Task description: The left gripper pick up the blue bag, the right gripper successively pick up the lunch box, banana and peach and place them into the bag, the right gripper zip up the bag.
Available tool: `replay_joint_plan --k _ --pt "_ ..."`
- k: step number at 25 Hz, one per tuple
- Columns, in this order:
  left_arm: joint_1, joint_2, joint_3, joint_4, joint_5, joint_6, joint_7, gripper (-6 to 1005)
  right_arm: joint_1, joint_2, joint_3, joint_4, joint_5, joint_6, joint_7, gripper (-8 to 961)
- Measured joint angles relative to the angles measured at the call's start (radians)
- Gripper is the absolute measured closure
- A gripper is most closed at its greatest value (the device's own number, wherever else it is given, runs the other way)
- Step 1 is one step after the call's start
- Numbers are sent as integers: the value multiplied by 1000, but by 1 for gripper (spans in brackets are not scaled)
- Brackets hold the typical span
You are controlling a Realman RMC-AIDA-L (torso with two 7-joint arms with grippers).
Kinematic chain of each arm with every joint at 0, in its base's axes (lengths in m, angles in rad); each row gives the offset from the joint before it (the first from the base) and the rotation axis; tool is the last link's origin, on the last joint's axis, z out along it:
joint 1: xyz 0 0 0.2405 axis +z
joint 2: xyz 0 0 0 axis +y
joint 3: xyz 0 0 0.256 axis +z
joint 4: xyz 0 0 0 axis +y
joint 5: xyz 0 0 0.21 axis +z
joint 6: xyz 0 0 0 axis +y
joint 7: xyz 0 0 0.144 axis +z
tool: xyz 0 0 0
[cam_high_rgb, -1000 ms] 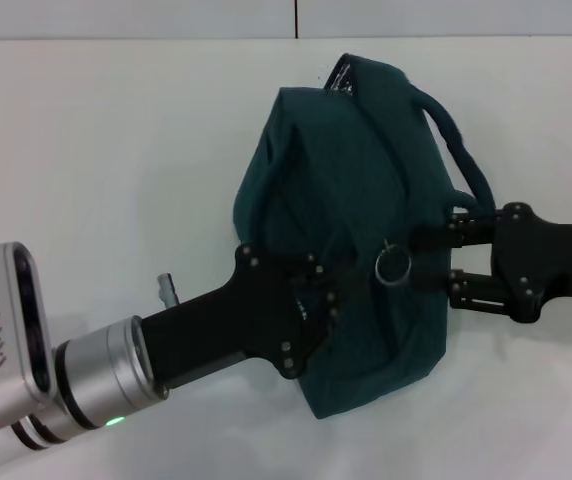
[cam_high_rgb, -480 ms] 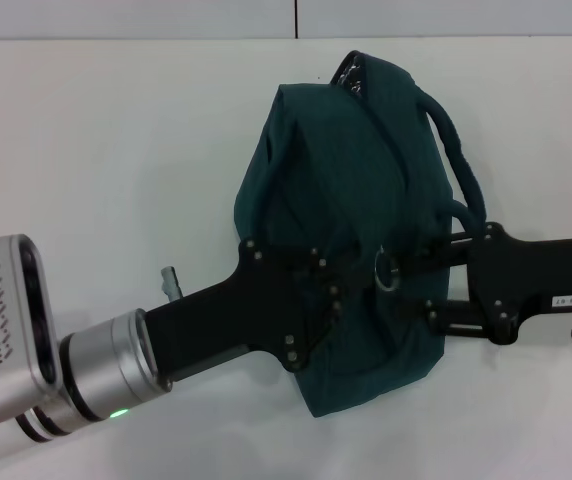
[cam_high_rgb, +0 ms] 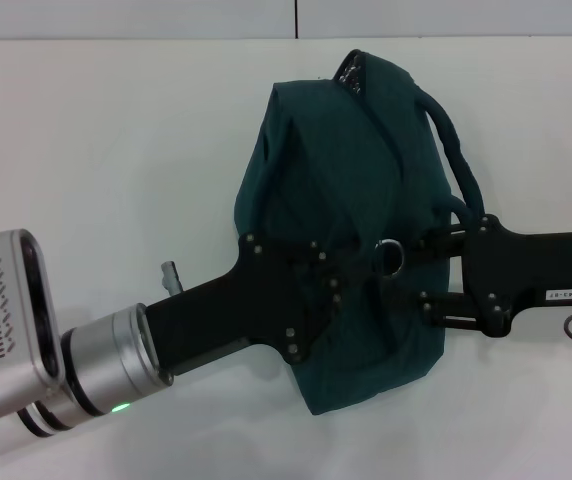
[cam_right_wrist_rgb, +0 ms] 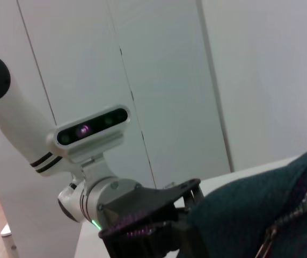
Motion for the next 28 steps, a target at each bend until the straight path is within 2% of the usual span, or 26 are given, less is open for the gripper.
replay_joint_plan --k 7,28 --pt "0 0 0 -2 0 -3 0 944 -9 1 5 0 30 -47 -32 502" --pt "2 0 0 -3 1 -4 0 935 1 7 -11 28 42 -12 -60 514"
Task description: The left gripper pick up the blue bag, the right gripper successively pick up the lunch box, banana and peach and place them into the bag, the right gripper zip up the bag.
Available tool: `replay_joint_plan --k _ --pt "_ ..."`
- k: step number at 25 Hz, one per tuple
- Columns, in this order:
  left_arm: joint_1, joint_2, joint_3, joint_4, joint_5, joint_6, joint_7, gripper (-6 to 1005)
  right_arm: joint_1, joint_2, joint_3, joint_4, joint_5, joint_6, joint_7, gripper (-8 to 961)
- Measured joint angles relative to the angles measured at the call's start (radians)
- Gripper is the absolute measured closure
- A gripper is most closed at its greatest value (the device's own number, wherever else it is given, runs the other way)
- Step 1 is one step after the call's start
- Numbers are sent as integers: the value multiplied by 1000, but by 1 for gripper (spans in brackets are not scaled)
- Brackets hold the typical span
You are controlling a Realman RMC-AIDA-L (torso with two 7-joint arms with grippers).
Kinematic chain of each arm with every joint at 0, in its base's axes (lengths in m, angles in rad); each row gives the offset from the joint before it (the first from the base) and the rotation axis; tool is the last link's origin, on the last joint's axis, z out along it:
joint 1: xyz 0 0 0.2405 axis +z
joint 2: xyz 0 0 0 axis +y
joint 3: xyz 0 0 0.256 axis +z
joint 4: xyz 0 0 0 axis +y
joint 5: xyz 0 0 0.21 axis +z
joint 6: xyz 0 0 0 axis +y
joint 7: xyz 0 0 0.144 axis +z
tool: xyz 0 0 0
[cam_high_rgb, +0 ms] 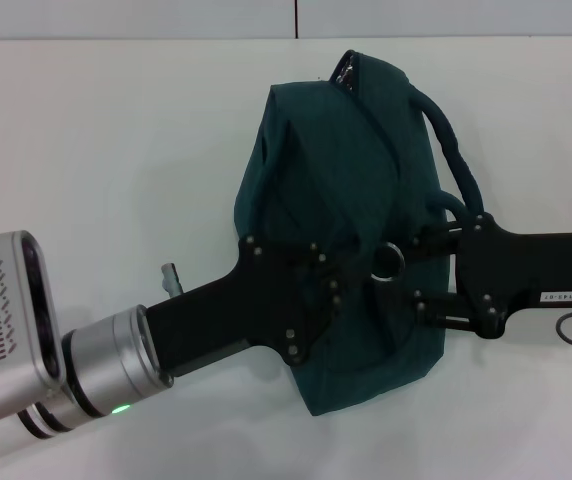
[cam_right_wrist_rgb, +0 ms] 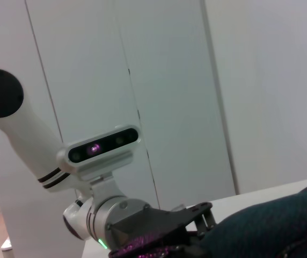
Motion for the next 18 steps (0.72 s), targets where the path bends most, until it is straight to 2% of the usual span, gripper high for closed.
replay_joint_plan --k 11,18 --pt "-1 0 0 3 -1 -2 0 925 -4 1 -18 24 46 26 -47 619" --pt "-3 0 0 3 -1 -9 0 919 -2 3 -19 37 53 22 -130 755"
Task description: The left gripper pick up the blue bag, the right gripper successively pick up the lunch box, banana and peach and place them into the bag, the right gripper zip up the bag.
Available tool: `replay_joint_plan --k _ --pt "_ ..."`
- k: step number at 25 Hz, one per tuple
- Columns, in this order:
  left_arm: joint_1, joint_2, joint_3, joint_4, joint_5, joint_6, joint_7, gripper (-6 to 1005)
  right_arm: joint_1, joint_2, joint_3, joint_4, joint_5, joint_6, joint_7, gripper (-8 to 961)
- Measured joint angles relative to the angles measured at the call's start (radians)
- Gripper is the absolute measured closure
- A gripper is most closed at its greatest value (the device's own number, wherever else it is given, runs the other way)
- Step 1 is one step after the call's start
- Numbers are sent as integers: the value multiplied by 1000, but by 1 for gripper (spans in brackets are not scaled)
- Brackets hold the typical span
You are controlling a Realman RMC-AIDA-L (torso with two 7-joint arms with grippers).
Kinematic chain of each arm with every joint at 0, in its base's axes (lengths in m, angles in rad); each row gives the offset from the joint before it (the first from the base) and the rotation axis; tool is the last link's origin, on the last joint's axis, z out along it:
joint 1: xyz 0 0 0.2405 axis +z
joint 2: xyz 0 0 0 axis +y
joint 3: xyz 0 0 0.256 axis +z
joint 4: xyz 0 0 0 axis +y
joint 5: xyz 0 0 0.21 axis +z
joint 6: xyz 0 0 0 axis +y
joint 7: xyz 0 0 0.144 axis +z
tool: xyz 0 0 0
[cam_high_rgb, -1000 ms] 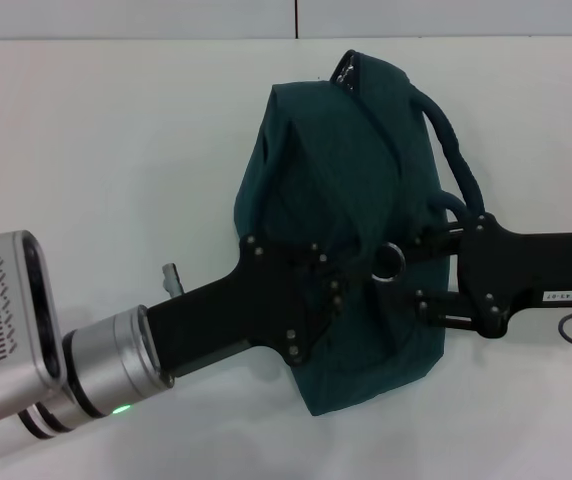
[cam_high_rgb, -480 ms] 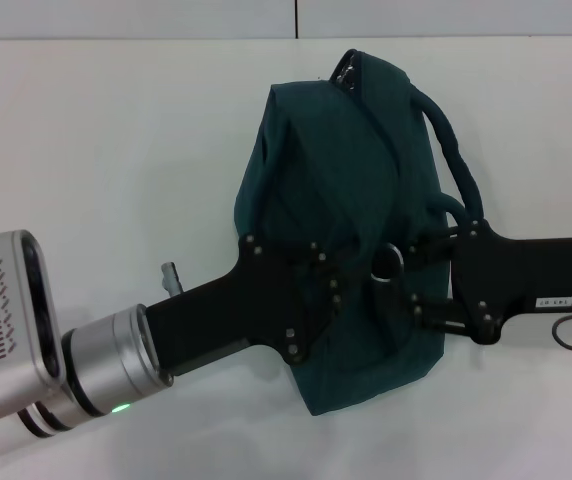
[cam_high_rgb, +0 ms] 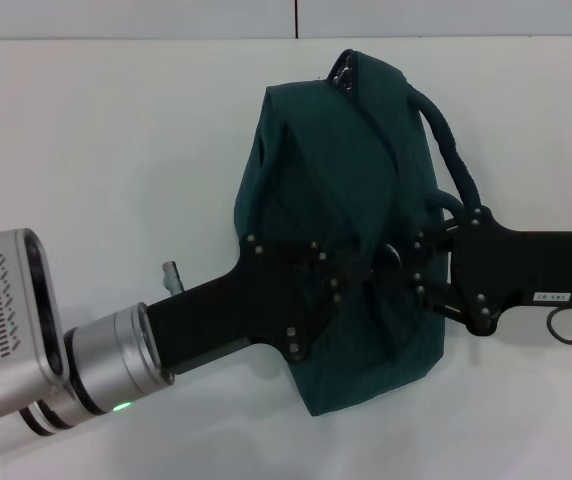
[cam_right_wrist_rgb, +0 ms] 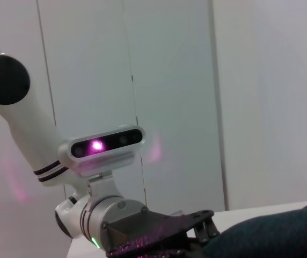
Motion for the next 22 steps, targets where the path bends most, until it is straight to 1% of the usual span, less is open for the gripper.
replay_joint_plan --k 1,6,12,14,19,22 --pt "0 0 0 0 0 0 0 919 -1 0 0 0 0 -1 -6 774" --pt "0 0 0 0 0 -2 0 914 -8 -1 0 0 5 -2 -43 805" --pt "0 0 -6 0 0 -2 0 909 -21 -1 3 0 32 3 -96 877" --pt "2 0 -17 0 0 -3 2 908 -27 -2 5 0 40 4 -119 881" --pt "11 0 -26 0 -1 -3 32 903 -60 -6 9 0 122 0 -194 903" --pt "15 1 -26 0 -1 -3 41 901 -81 -5 7 0 181 1 -261 926"
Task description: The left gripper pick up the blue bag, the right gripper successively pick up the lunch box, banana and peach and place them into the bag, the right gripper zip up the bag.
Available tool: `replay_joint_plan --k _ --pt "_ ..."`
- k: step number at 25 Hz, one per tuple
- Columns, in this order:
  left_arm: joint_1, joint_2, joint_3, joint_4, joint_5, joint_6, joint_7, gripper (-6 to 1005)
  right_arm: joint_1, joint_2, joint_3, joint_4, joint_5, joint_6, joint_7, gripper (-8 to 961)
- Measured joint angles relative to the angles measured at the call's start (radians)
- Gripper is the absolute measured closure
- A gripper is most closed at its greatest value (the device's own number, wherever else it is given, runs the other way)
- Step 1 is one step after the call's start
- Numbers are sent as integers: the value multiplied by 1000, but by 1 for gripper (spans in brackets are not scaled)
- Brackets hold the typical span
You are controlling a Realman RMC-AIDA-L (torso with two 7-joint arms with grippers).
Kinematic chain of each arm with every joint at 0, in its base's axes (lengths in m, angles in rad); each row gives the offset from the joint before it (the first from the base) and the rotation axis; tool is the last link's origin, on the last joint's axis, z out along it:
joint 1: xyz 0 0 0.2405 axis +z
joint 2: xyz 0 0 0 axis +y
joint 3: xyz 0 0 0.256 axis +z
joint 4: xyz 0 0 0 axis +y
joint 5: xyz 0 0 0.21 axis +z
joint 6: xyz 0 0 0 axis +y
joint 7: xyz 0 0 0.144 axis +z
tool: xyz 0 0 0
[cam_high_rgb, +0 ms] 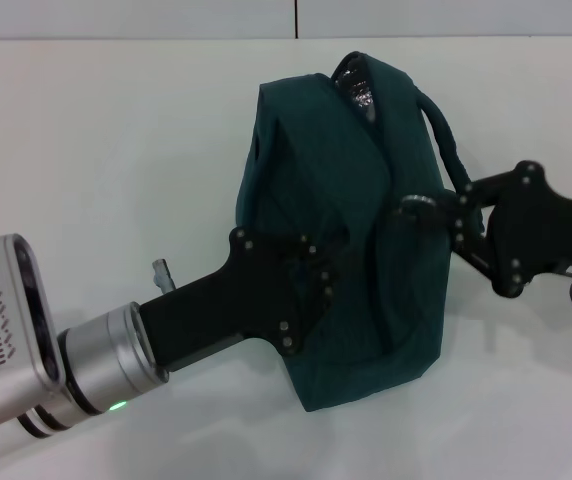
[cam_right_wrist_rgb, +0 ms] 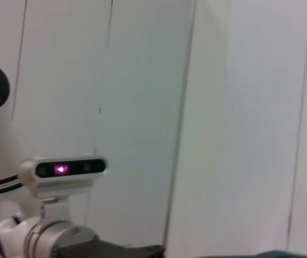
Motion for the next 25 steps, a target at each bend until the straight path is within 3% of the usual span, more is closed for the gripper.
replay_joint_plan --k 9,16,21,25 --pt "1 3 16 2 8 -14 10 893 -11 3 -5 59 156 -4 -144 932" --pt "9 6 153 60 9 -10 28 887 -13 6 -8 90 229 -8 -219 935" --pt "41 12 193 115 11 -4 20 883 -16 7 -9 119 283 -9 -254 934" --pt "115 16 182 200 -3 26 -6 879 -23 7 -7 122 298 -4 -260 934"
